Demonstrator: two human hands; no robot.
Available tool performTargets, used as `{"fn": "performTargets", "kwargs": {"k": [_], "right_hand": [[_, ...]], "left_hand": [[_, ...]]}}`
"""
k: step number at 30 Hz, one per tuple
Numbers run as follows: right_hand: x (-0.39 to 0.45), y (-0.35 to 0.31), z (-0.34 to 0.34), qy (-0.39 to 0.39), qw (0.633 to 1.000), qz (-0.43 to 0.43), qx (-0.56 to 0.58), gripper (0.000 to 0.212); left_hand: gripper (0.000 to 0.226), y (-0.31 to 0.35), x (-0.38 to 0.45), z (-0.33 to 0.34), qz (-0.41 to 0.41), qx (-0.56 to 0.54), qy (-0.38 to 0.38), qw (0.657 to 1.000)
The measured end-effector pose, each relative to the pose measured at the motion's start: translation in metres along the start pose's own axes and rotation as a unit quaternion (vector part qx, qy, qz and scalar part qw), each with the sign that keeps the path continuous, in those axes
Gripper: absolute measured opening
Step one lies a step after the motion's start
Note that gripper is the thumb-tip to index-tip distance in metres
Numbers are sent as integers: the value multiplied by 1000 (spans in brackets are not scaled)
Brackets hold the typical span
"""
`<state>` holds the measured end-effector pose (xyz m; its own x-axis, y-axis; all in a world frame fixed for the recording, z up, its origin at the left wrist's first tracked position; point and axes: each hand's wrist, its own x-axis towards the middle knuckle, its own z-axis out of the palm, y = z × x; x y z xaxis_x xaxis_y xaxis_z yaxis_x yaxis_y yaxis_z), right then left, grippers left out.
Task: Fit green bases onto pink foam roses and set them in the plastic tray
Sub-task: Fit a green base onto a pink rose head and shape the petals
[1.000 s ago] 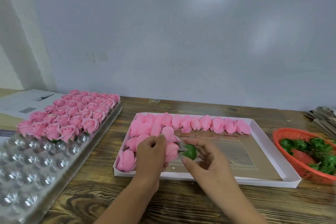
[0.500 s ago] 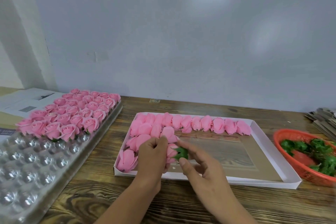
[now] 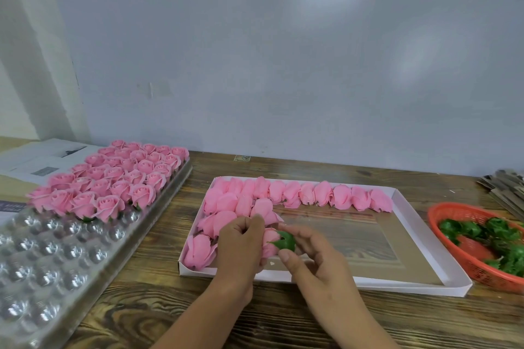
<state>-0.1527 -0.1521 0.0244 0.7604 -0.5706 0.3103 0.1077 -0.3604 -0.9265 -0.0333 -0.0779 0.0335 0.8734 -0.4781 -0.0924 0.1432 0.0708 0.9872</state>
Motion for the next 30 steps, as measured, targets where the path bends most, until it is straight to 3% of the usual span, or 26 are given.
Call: {"fn": "performTargets", "kwargs": {"k": [4,11,23,30], "right_hand": [[0,3,3,42,999,-7,-11,45],[-3,1,3,70,997,-16,4,36],[-1,3,4,68,997,-17,33,41],[0,-3,0,54,997,-25,43,27]], "left_hand": [[41,1,0,-1,-6,-5,-3,1000],[45,2,-4,1,16,24,8,1000],[52,2,-5,2,38,39,0,999],[53,0,-5,2,72,52,1,996]]}}
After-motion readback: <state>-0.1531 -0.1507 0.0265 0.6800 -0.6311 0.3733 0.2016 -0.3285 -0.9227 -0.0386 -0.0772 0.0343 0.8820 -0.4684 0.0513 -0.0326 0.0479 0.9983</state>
